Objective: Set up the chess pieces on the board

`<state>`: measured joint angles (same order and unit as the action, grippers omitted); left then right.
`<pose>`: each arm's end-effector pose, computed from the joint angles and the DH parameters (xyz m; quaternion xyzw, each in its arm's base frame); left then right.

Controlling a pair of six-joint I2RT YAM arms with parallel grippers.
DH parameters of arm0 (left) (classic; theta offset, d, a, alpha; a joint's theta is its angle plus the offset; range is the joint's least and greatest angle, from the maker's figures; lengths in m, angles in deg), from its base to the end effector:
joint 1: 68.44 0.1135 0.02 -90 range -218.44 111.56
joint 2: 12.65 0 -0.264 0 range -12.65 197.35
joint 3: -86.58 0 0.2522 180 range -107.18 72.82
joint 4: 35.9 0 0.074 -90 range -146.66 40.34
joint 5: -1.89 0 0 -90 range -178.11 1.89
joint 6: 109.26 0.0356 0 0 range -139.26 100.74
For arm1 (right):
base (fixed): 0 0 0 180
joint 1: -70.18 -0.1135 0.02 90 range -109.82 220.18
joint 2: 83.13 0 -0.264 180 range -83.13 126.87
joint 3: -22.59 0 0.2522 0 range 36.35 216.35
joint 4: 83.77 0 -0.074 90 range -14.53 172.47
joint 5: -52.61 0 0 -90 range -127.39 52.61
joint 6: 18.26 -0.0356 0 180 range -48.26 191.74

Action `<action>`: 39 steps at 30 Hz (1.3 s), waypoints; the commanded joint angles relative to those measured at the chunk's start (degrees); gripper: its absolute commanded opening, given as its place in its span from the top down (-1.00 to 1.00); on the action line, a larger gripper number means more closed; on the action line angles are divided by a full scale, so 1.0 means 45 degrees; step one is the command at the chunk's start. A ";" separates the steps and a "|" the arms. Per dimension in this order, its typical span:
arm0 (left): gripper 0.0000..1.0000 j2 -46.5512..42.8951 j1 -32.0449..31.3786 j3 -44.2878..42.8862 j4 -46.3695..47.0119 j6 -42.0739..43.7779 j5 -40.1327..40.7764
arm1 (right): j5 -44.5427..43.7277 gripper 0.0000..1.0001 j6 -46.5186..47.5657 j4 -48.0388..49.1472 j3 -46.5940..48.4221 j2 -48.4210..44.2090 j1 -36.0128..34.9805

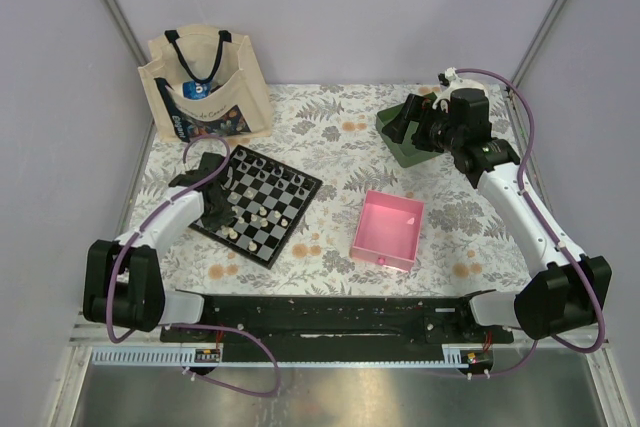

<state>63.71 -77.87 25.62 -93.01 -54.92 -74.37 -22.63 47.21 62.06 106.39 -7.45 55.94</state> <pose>0.2318 -0.0299 0.1995 -0.2404 0.9516 0.0513 0.1847 0.2903 0.0830 0.3573 0.0077 0.8440 0.2771 0.4592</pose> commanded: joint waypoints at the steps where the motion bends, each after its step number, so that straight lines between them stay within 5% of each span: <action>1: 1.00 0.0102 0.0006 -0.0156 0.0376 -0.0200 0.0306 | 0.0235 -0.97 0.0022 0.0413 0.0060 -0.0158 -0.0058; 19: 0.96 0.0453 0.0006 -0.0039 0.0532 -0.0376 0.0443 | 0.0234 -0.98 0.0061 0.0413 0.0041 -0.0158 -0.0058; 30: 0.29 0.0044 -0.0014 -0.0233 0.0416 -0.0220 0.0580 | 0.0215 -0.97 0.0042 0.0432 0.0080 -0.0119 -0.0058; 39: -0.03 -0.0892 -0.0014 -0.0858 0.0142 0.0053 0.0444 | 0.0215 -0.97 0.0042 0.0491 0.0060 -0.0119 -0.0039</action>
<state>63.44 -77.87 25.27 -92.69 -55.16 -72.82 -22.65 47.23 62.06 106.39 -7.45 55.94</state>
